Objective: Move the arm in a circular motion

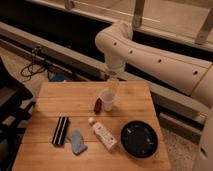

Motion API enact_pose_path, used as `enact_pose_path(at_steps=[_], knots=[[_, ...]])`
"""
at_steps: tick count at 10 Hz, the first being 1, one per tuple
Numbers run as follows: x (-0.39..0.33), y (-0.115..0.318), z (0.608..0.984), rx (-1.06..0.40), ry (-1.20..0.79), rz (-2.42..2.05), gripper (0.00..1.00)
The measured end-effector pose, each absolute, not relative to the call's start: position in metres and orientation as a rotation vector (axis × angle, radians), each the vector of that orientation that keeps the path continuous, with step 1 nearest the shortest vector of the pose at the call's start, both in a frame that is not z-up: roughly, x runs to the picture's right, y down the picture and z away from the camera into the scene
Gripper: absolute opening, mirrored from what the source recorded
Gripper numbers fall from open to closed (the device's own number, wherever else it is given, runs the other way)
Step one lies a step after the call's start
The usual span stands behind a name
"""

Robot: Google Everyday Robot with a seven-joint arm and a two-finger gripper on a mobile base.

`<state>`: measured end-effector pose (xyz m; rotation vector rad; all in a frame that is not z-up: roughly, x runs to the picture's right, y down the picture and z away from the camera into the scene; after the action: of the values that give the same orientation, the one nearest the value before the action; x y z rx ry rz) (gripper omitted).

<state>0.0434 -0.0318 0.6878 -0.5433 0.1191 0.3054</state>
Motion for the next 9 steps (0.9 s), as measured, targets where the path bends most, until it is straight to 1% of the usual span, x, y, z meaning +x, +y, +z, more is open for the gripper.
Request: enact_pose_path(at_steps=[2,4,6,9], knots=[[0.023,-0.048,0.715,-0.534,0.105,0.328,0.73],[0.028,-0.055,0.729,-0.518,0.141,0.36,0.73],[0.048,-0.055,0.738,-0.517,0.188,0.398,0.73],[0.118,-0.051,0.746,-0.517,0.278,0.499,0.73]])
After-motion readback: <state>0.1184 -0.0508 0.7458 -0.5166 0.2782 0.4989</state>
